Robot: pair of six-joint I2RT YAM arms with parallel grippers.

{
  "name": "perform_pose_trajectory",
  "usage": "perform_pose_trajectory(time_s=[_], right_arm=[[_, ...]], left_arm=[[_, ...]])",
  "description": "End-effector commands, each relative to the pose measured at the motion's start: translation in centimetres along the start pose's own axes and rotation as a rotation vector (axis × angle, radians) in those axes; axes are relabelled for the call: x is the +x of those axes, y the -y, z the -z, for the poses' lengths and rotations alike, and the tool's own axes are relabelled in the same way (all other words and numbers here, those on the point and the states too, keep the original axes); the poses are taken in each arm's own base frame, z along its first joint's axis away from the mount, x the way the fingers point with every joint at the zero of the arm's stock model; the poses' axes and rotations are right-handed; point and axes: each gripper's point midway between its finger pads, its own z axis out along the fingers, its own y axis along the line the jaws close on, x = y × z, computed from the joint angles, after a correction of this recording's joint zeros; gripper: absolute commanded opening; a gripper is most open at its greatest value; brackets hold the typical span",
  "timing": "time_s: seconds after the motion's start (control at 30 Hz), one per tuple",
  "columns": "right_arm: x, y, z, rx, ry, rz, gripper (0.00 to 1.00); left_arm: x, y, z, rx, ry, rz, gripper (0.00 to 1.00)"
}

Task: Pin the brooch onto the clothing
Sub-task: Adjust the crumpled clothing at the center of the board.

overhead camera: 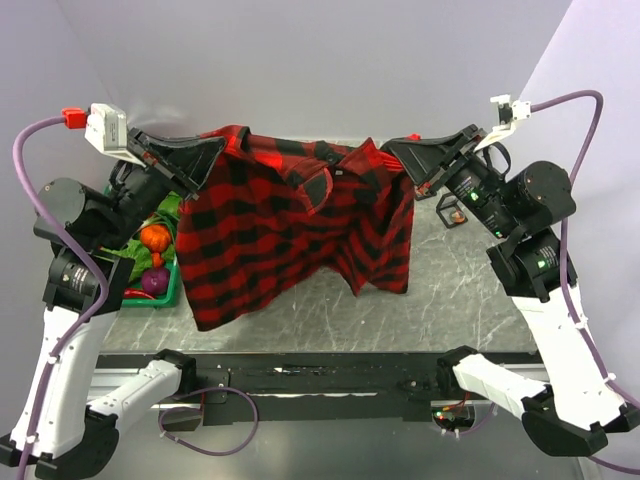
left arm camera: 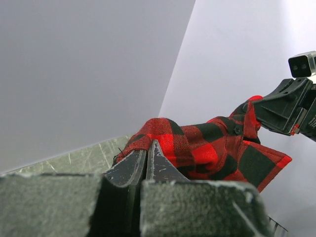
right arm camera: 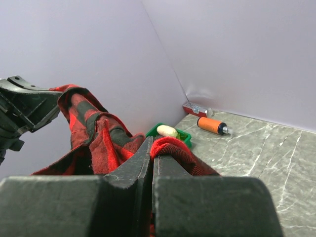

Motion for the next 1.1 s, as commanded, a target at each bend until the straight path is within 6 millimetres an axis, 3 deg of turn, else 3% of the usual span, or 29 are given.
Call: perform_pose_trajectory(time_s=[0.0,0.17,0.27,0.3,0.37,0.4,0.47,0.5,0.53,0.57,0.6,0.63,0.67,0.7,0.73,0.8,0.83,0.9,0.93,0.97,1.03,1.07], right_arm=[[-4.2,0.9,1.7,0.105,0.139,0.085,0.0],[-2.3,3.6,-0.4,0.163,0.1,0.071,0.0],[-1.1,5.4,-2.5,0.196,0.068,0.069,0.0],[-0.1,6.7,-3.7,0.221,0.04,0.067,0.0],[-0.5,7.3,-4.9,0.235,0.04,0.078,0.0],[0.5,8.5,-6.2,0.254,0.012,0.081,0.0],[-0.8,8.7,-7.5,0.254,0.034,0.097,0.0],[0.0,9.7,-9.0,0.265,0.012,0.095,0.0],[-1.7,9.0,-9.6,0.246,0.047,0.106,0.0],[-2.1,9.0,-10.3,0.236,0.053,0.106,0.0],[-1.2,10.0,-11.9,0.234,0.029,0.098,0.0],[-3.5,8.4,-12.4,0.181,0.066,0.11,0.0],[-4.0,8.2,-13.0,0.166,0.064,0.113,0.0],[-3.2,8.9,-14.6,0.154,0.041,0.111,0.0],[-6.0,7.1,-14.7,0.108,0.095,0.135,0.0],[-6.1,6.8,-16.2,0.062,0.083,0.145,0.0],[-7.7,5.6,-16.0,0.03,0.118,0.16,0.0],[-8.3,4.9,-16.1,-0.011,0.127,0.177,0.0],[-7.6,5.2,-16.2,-0.015,0.111,0.177,0.0],[-7.9,4.5,-15.5,-0.033,0.114,0.185,0.0],[-4.1,6.7,-15.7,-0.011,0.037,0.162,0.0],[-3.8,6.5,-14.4,-0.009,0.033,0.171,0.0]], left_arm=[[-5.5,-2.9,1.2,-0.197,0.204,-0.116,0.01],[-2.0,-7.5,-1.1,-0.328,0.103,-0.116,0.01],[1.5,-11.5,-3.3,-0.414,0.015,-0.113,0.01],[1.5,-12.6,-3.4,-0.445,0.015,-0.119,0.01],[2.3,-14.7,-4.3,-0.482,-0.008,-0.118,0.01],[1.6,-15.4,-4.5,-0.493,0.004,-0.129,0.01],[1.4,-16.6,-5.7,-0.484,0.017,-0.149,0.01],[0.5,-16.7,-6.1,-0.472,0.041,-0.168,0.01],[-0.4,-16.7,-6.5,-0.462,0.071,-0.199,0.01],[-0.1,-17.6,-7.2,-0.47,0.065,-0.202,0.01],[-2.3,-17.2,-7.5,-0.465,0.105,-0.221,0.01],[-3.2,-17.1,-7.8,-0.457,0.118,-0.232,0.01],[-3.4,-17.5,-8.5,-0.454,0.115,-0.235,0.01],[-6.0,-16.4,-8.6,-0.437,0.166,-0.256,0.01],[-6.9,-15.9,-8.8,-0.417,0.182,-0.27,0.01],[-9.2,-14.3,-8.8,-0.379,0.236,-0.296,0.01],[-9.6,-13.7,-8.9,-0.355,0.242,-0.301,0.01],[-10.6,-11.8,-8.4,-0.296,0.279,-0.316,0.01],[-10.4,-11.2,-8.1,-0.275,0.283,-0.303,0.01],[-9.0,-10.8,-7.2,-0.256,0.263,-0.284,0.01],[-7.2,-9.8,-6.3,-0.201,0.256,-0.228,0.01],[-3.4,-10.1,-5.0,-0.193,0.191,-0.182,0.01]])
